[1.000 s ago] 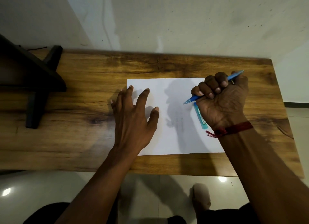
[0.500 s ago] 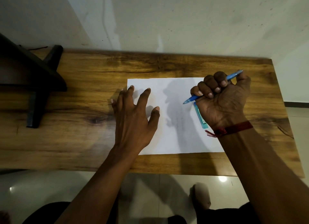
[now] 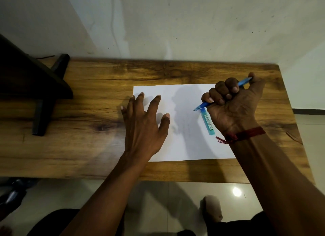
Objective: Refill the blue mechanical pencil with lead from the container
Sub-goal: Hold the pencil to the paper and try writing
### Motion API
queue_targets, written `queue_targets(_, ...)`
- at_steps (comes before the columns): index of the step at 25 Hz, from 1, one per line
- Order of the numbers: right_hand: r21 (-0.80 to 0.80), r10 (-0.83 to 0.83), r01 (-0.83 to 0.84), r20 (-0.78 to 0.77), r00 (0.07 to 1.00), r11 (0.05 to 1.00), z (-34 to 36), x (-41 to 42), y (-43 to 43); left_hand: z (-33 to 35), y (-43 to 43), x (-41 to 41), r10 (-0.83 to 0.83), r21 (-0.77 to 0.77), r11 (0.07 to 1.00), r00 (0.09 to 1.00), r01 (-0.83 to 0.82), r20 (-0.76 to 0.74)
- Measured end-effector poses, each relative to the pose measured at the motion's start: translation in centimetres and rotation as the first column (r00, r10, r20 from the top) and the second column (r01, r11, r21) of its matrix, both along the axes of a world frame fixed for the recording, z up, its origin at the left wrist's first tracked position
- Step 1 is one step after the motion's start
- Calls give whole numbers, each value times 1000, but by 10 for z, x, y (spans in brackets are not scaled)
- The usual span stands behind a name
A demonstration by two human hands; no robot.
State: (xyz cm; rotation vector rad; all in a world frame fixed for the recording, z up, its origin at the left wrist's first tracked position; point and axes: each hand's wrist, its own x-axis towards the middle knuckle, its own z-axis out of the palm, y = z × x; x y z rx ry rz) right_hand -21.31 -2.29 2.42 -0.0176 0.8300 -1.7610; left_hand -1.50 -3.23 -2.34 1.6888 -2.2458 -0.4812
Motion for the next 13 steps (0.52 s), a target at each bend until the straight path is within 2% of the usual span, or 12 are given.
queue_targets(13, -81, -18, 19, 9, 1000, 997, 18, 3, 34, -8, 18, 6, -36, -69, 997, 997, 41, 73)
